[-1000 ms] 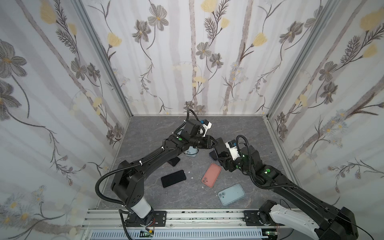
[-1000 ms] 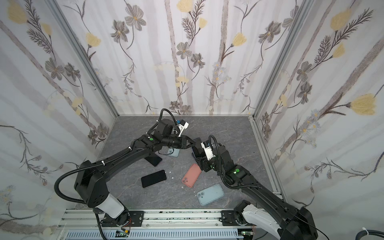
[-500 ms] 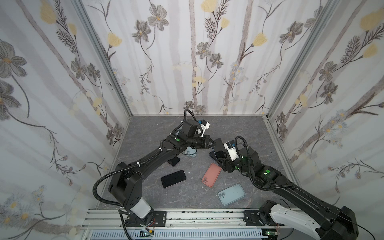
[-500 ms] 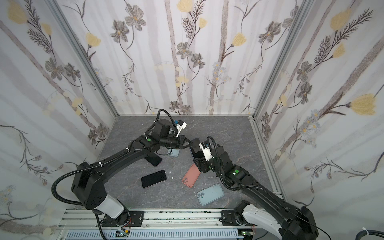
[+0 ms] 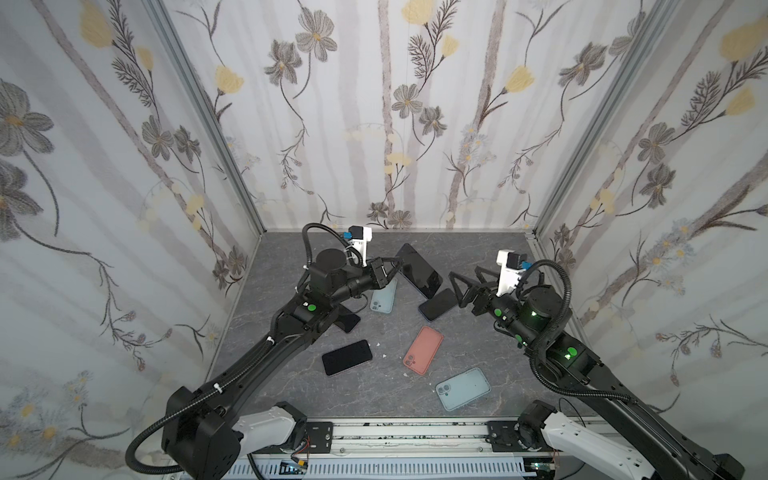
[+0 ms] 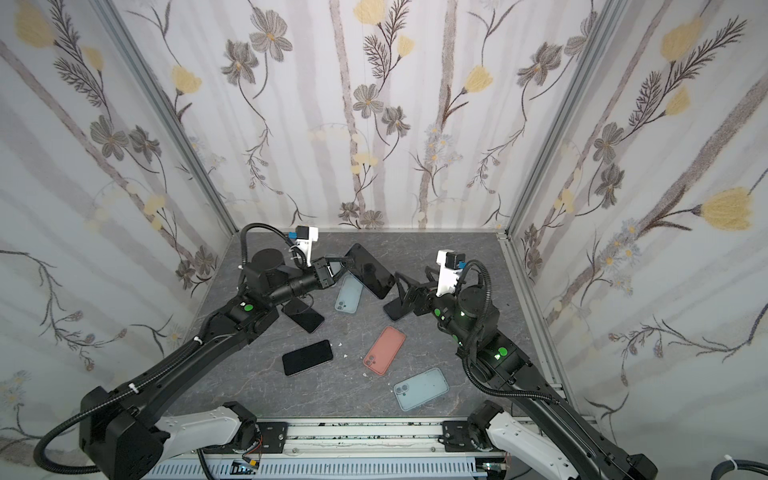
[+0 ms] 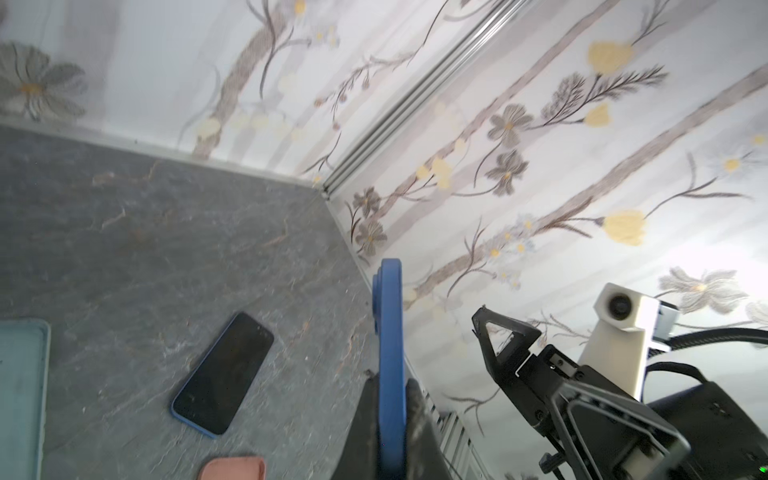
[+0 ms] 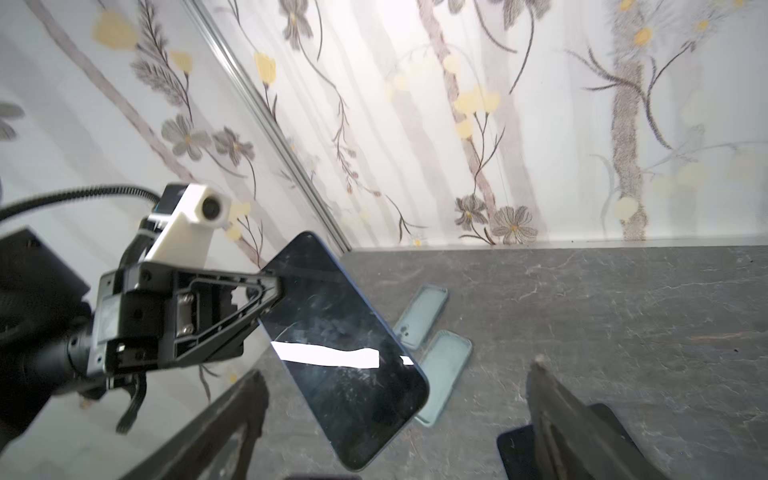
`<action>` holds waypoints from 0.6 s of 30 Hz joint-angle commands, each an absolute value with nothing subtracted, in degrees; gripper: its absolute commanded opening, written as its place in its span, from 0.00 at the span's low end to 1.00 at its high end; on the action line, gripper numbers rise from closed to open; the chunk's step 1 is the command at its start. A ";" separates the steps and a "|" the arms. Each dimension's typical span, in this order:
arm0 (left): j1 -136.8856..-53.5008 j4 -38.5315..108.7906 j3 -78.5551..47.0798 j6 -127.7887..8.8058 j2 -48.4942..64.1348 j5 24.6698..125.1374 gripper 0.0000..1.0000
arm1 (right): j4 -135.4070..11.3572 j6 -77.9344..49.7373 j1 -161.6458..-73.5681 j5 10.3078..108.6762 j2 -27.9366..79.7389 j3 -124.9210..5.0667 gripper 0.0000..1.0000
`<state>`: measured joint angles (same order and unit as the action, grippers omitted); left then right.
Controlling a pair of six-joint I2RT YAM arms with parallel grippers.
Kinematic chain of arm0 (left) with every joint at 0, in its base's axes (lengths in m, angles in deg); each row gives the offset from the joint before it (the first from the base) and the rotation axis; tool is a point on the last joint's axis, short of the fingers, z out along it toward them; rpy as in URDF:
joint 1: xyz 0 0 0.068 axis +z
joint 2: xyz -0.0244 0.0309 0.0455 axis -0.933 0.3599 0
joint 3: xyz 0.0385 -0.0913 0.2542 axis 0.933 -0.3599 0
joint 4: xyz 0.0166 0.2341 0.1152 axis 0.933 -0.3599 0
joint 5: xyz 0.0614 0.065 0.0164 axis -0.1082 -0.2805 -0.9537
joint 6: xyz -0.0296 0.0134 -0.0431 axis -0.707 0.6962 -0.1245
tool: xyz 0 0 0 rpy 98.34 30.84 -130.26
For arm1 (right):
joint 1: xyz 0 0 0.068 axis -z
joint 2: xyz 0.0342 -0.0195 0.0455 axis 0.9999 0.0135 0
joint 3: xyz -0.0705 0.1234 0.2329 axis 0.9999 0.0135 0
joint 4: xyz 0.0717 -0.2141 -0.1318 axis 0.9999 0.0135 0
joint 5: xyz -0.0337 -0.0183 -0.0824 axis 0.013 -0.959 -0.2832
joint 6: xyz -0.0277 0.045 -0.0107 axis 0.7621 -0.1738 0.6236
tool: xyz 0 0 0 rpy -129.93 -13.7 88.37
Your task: Put the phone into the phone case
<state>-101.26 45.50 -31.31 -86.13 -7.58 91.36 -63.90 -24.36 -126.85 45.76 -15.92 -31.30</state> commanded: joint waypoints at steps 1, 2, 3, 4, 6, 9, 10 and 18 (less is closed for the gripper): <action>-100.97 60.01 -33.95 -89.20 -12.13 84.67 0.00 | -69.21 -33.95 -125.64 50.24 -15.81 -33.13 0.86; -100.97 62.63 -35.09 -89.82 -13.54 84.05 0.00 | -70.97 -36.25 -125.21 52.76 -15.38 -33.29 0.82; -100.98 65.54 -36.52 -90.65 -14.73 83.59 0.00 | -73.05 -38.44 -125.01 55.31 -14.71 -33.45 0.78; -100.94 68.16 -37.63 -91.50 -15.63 83.07 0.00 | -75.14 -40.22 -124.95 57.25 -14.04 -33.47 0.76; -100.98 74.95 -40.93 -93.84 -17.42 81.83 0.00 | -79.79 -44.25 -124.94 61.98 -12.19 -33.71 0.73; -100.98 83.00 -44.65 -97.83 -19.04 80.05 0.00 | -84.64 -48.44 -125.04 67.48 -8.88 -34.63 0.71; -100.91 84.84 -45.28 -98.88 -19.27 79.64 0.00 | -85.27 -49.17 -125.09 68.51 -8.00 -35.06 0.71; -100.97 90.86 -45.80 -102.17 -19.81 80.48 0.00 | -86.90 -49.50 -126.38 74.62 -2.49 -40.07 0.67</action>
